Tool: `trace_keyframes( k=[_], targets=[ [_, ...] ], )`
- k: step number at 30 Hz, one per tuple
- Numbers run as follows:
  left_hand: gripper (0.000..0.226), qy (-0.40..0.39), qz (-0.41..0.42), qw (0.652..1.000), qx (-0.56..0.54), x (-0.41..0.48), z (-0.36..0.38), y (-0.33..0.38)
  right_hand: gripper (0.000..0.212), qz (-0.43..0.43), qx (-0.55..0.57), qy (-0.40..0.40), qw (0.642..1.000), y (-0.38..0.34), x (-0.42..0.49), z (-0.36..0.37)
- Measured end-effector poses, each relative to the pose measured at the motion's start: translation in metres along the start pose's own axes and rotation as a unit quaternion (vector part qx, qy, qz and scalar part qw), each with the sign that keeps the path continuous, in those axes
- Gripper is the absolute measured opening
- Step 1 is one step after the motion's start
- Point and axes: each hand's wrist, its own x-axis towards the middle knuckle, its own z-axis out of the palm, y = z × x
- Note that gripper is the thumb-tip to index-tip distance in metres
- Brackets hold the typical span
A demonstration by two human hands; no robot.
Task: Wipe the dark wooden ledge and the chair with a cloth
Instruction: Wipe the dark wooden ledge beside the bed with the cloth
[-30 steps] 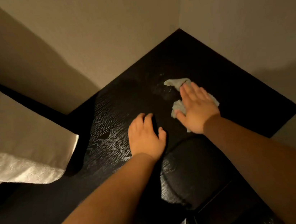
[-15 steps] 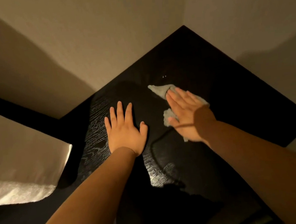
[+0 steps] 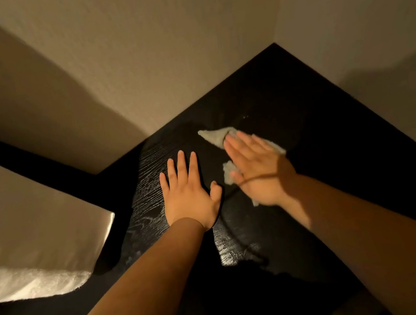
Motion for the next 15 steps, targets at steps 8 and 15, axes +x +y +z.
trace_keyframes(
  k=[8, 15],
  targets=[
    [0.092, -0.014, -0.009, 1.000, 0.008, 0.001, 0.000, 0.001, 0.071, 0.130, -0.007, 0.012, 0.991, 0.014, 0.054, -0.010],
    [0.093, -0.014, -0.013, 1.000, 0.001, 0.003, 0.001, 0.002, 0.074, 0.008, -0.026, -0.032, 0.999, 0.002, 0.023, -0.006]
  ],
)
